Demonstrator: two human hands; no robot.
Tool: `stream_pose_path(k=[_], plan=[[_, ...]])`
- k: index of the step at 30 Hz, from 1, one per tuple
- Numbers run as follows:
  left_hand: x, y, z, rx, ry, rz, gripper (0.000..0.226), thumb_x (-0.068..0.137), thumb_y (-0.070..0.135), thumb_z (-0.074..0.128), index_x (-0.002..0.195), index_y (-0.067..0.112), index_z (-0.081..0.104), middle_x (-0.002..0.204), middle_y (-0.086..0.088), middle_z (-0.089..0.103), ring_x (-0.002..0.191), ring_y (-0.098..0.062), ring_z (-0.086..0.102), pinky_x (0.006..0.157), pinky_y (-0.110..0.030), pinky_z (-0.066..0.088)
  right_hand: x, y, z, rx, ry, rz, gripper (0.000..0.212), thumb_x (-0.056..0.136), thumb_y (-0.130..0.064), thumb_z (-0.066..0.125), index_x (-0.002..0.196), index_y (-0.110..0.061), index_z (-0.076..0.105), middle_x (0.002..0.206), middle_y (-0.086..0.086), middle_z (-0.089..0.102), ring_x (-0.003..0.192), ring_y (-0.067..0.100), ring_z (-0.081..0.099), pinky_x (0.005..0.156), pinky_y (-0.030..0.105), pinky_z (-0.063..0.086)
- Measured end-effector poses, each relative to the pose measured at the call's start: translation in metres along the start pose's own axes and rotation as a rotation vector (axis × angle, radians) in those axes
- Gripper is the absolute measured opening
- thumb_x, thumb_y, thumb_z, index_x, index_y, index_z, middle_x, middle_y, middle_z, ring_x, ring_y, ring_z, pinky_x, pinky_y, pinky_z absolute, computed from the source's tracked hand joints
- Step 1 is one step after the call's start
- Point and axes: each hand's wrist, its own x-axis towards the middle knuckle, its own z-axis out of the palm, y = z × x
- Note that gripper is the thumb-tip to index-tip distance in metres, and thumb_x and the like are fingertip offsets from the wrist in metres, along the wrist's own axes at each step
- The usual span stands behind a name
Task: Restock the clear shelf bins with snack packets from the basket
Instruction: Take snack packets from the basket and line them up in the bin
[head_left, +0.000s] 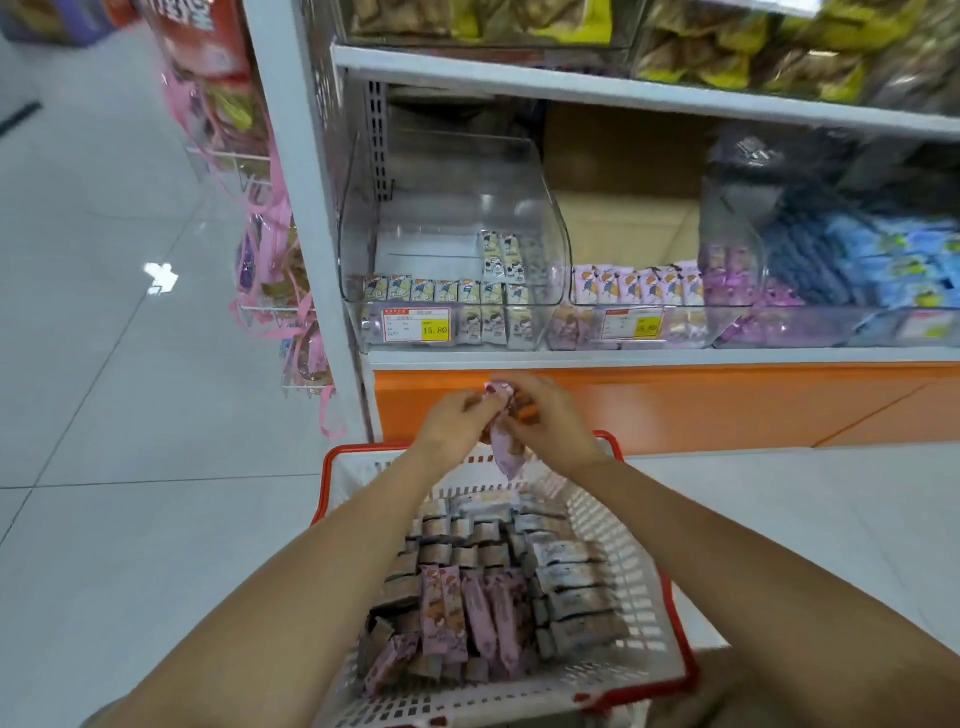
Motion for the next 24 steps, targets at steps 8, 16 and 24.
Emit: stream_pose_path(k=[8,16,24], plan=[[0.006,0.068,0.015,-0.072,0.146,0.097,0.049,0.086,0.047,0.056,0.082,-0.001,0.066,0.080,-0.020,0.070,0.080,-0.038,0.068,0.080,-0.054,0.055,-0.022,-0.039,-0.068,0.156,0.103,-0.034,0.047,0.087,-0.009,0.071,0.121,-0.031,0.048,0.104,-0.013,0.058,0.085,-0.004,0.061,0.071,0.016,0.051],[0.024,0.122,0.022,0.236,0.254,0.447,0.026,0.097,0.034,0.053,0.113,0.017,0.065,0.104,0.001,0.065,0.097,-0.016,0.060,0.086,-0.033,0.050,-0.006,-0.027,-0.130,0.070,0.348,-0.076,0.036,0.087,-0.003,0.069,0.117,-0.019,0.057,0.096,-0.005,0.061,0.081,-0.002,0.057,0.065,0.014,0.049],[0.057,0.106,0.012,0.933,0.199,0.556,0.079,0.097,0.034,0.051,0.157,0.025,0.000,0.164,-0.004,0.013,0.144,-0.026,0.028,0.118,-0.041,0.022,0.064,0.000,-0.169,0.076,0.553,0.110,0.031,0.086,-0.007,0.070,0.114,-0.016,0.059,0.081,-0.006,0.055,0.070,0.003,0.053,0.067,0.029,0.056]])
